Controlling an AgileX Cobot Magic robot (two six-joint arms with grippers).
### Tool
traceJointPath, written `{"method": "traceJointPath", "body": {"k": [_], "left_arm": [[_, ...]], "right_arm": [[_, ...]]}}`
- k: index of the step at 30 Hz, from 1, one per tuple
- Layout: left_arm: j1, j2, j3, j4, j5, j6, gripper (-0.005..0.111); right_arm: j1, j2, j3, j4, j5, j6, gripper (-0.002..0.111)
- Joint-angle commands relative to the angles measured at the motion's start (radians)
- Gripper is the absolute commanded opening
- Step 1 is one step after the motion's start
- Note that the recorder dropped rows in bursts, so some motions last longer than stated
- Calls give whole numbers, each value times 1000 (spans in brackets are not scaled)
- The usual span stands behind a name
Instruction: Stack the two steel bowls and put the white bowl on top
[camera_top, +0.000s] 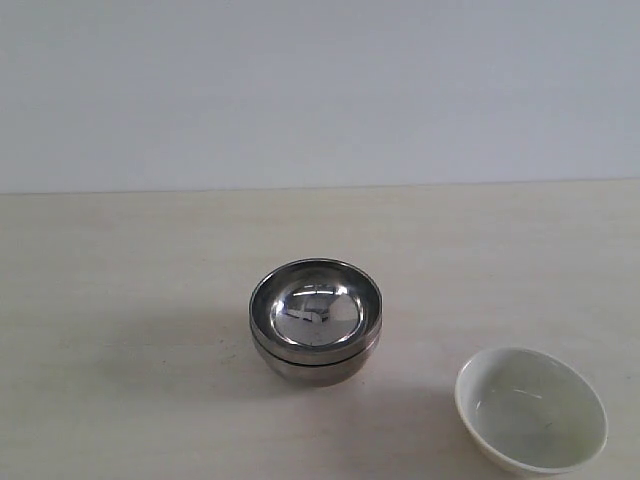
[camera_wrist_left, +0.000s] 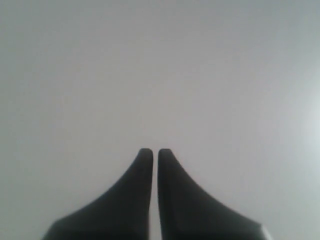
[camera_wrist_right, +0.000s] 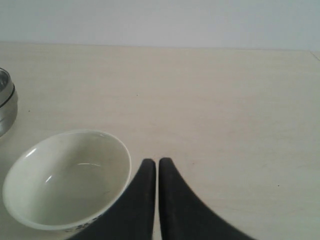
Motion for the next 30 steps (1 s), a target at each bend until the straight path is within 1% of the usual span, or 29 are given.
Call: {"method": "traceJointPath", "body": {"k": [1, 8, 10, 13, 14, 15, 16, 17, 18, 20, 22, 23, 24, 26, 28, 30], "left_arm": [[-3, -7, 6, 3, 13, -1, 4], [-3, -7, 6, 3, 1, 61, 4], [-3, -7, 6, 3, 8, 61, 4], [-1, -5, 17, 3, -19, 61, 4], [8, 2, 21, 32, -38, 39, 4], [24, 6, 22, 100, -38, -6, 4], [76, 8, 26, 320, -24, -212, 4], [99, 11, 28, 468, -24, -334, 4], [162, 15, 29, 793, -23, -674, 4], [226, 21, 29, 972, -23, -928, 4], [330, 22, 29, 1148, -6, -1130, 4], [388, 22, 29, 1219, 16, -1240, 4], [443, 22, 29, 1287, 57, -1315, 4], [530, 22, 29, 1315, 127, -1342, 4], [571, 22, 29, 1315, 215, -1336, 4], [573, 22, 35, 1315, 267, -1312, 4]], "right_arm": [[-2, -5, 0, -1, -11, 0, 0], [-2, -5, 0, -1, -11, 0, 0], [-2, -5, 0, -1, -11, 0, 0], [-2, -5, 0, -1, -11, 0, 0], [-2, -5, 0, -1, -11, 0, 0], [-2, -5, 0, -1, -11, 0, 0], [-2, -5, 0, -1, -11, 0, 0], [-2, -5, 0, -1, -11, 0, 0], [-2, -5, 0, -1, -11, 0, 0], [-2, -5, 0, -1, -11, 0, 0], [-2, -5, 0, -1, -11, 0, 0], [-2, -5, 0, -1, -11, 0, 0], [-2, -5, 0, -1, -11, 0, 0], [-2, -5, 0, -1, -11, 0, 0], [-2, -5, 0, -1, -11, 0, 0], [-2, -5, 0, -1, -11, 0, 0]]}}
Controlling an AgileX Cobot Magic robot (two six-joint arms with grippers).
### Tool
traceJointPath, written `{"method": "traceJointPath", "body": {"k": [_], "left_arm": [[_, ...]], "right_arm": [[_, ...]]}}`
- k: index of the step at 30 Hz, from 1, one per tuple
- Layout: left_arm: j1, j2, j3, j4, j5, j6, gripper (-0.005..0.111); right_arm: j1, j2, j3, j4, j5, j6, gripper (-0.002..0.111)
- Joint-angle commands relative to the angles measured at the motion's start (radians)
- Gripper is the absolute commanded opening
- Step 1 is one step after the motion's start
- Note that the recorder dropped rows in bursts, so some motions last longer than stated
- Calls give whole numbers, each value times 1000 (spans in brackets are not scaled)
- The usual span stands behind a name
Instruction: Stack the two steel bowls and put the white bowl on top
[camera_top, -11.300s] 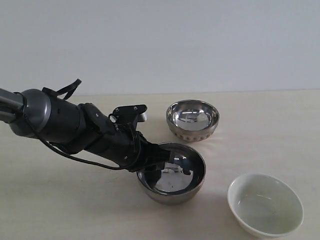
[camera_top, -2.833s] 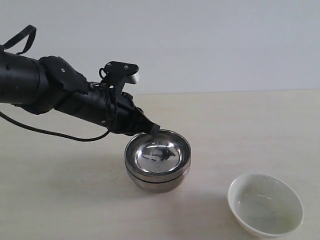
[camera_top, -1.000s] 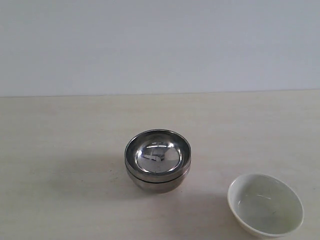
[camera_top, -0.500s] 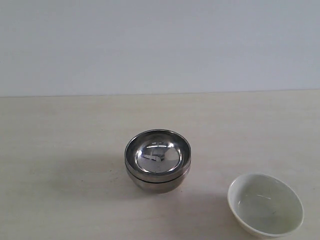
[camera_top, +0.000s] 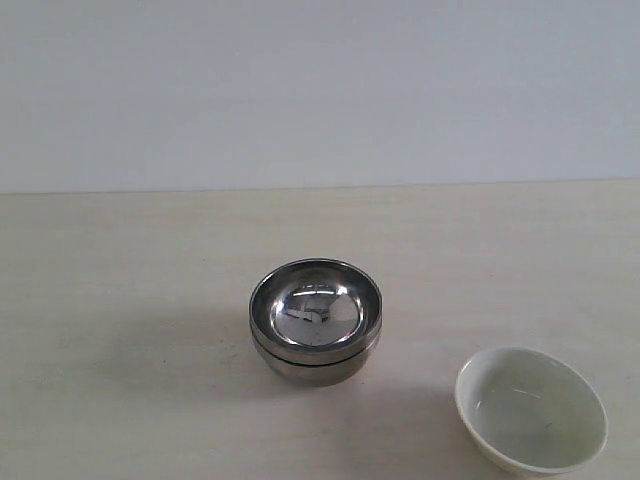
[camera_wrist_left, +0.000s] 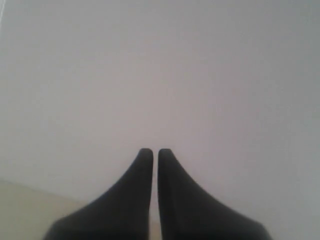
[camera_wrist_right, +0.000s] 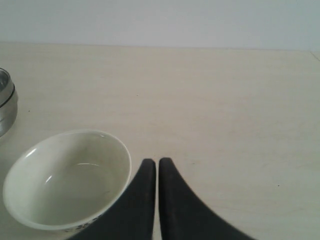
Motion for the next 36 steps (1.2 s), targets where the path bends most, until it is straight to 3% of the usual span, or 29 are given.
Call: {"method": "traceJointPath", "body": {"k": [1, 10, 21, 26, 28, 36], "left_arm": [[17, 6, 31, 11, 95, 37, 4], [17, -50, 157, -154, 60, 353, 4], [17, -50, 294, -154, 11, 387, 4], [17, -50, 294, -154, 123, 390, 4], [17, -50, 294, -152, 194, 494, 4], [17, -50, 294, -172, 192, 497, 4]], "right_arm": [[-2, -5, 0, -1, -11, 0, 0], [-2, -5, 0, -1, -11, 0, 0], [-2, -5, 0, -1, -11, 0, 0], [-2, -5, 0, -1, -11, 0, 0], [-2, -5, 0, -1, -11, 0, 0], [-2, -5, 0, -1, -11, 0, 0]]}}
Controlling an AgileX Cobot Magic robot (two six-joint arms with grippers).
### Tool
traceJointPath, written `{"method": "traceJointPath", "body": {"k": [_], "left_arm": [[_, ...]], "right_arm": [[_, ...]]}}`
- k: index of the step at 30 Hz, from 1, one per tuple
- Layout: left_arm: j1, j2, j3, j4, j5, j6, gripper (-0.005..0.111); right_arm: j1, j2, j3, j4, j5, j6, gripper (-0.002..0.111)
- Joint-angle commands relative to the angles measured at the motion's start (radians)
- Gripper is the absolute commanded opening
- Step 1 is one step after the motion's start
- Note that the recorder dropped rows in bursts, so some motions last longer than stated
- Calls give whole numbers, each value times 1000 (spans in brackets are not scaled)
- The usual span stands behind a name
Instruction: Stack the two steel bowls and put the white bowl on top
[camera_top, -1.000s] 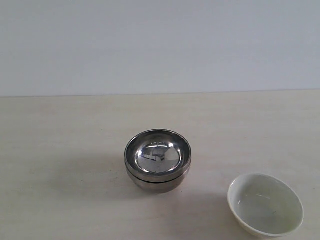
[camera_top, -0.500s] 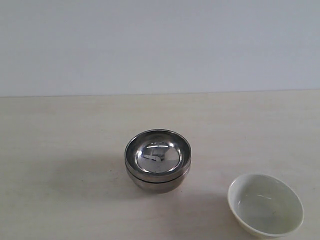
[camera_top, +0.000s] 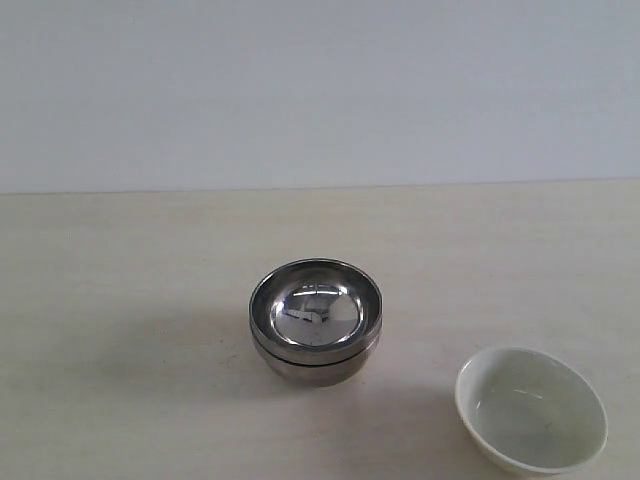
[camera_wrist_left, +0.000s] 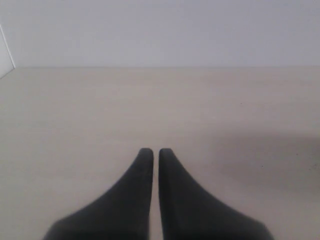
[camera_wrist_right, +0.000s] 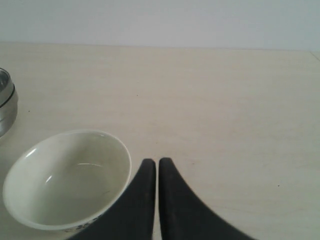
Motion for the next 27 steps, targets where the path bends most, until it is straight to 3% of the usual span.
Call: {"method": "traceJointPath", "body": {"k": [1, 27], "left_arm": [[3, -3, 4, -15, -2, 6, 4], [3, -3, 4, -15, 0, 6, 4]], "right_arm": [[-2, -5, 0, -1, -11, 0, 0], [-2, -5, 0, -43, -11, -19, 0]]}}
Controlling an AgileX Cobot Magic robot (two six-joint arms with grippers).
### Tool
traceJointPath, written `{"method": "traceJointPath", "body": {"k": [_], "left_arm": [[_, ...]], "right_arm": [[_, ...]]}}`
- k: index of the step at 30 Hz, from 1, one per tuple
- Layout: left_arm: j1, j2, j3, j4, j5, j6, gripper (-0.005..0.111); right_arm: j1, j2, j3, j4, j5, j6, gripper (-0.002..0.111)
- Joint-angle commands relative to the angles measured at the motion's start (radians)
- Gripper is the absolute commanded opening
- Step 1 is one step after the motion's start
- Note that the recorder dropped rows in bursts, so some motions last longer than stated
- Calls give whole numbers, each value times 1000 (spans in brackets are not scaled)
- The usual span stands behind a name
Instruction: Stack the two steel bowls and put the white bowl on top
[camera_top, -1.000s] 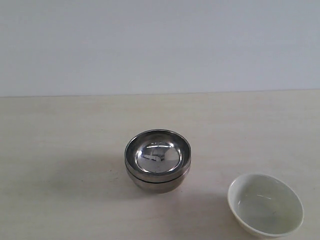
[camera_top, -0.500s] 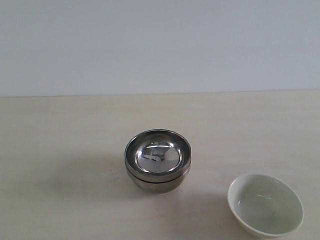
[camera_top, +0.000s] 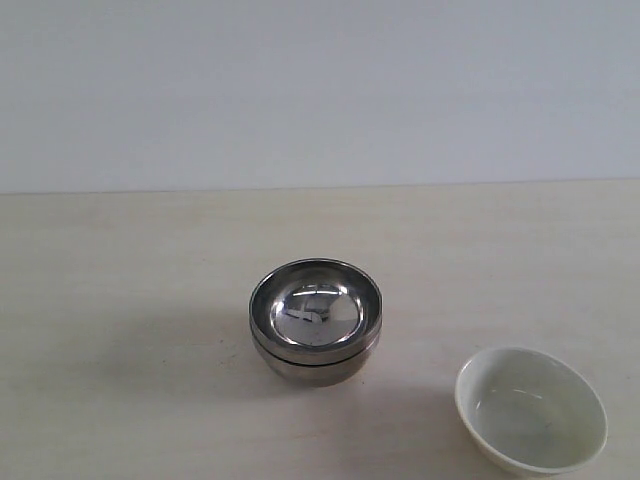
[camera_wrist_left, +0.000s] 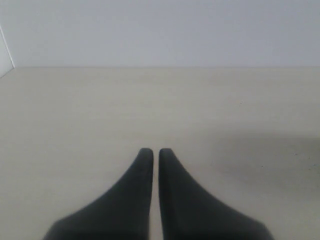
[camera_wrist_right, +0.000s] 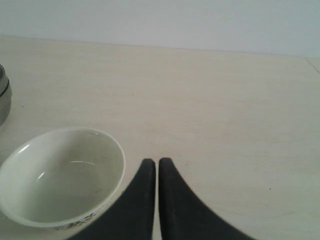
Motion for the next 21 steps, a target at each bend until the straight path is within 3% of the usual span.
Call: {"method": "traceJointPath", "body": {"k": [1, 8, 18, 21], "left_arm": [[3, -3, 4, -11, 0, 4, 4], [3, -3, 4, -11, 0, 4, 4], [3, -3, 4, -11, 0, 4, 4], [3, -3, 4, -11, 0, 4, 4]], "right_arm": [[-2, -5, 0, -13, -11, -3, 0], [-2, -5, 0, -20, -211, -56, 0], [-2, -5, 0, 129, -987, 199, 0], [-2, -5, -81, 38, -940, 392, 0]]}}
